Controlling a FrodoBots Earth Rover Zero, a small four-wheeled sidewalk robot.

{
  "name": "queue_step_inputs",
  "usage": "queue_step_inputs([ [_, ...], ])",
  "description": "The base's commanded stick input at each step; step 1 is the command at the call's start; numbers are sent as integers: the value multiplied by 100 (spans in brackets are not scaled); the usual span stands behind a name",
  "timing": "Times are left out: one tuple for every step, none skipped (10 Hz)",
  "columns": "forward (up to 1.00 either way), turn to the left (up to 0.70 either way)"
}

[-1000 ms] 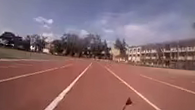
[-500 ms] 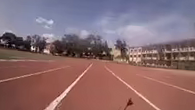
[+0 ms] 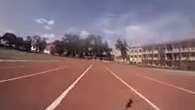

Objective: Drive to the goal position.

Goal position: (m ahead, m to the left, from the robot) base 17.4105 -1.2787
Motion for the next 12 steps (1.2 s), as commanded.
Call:
queue_step_inputs([
  [70, 0],
  [70, 0],
  [70, 0],
  [70, 0],
  [70, 0],
  [70, 0],
  [70, 0],
  [70, 0],
  [70, 0],
  [70, 0],
  [70, 0],
  [70, 0],
])
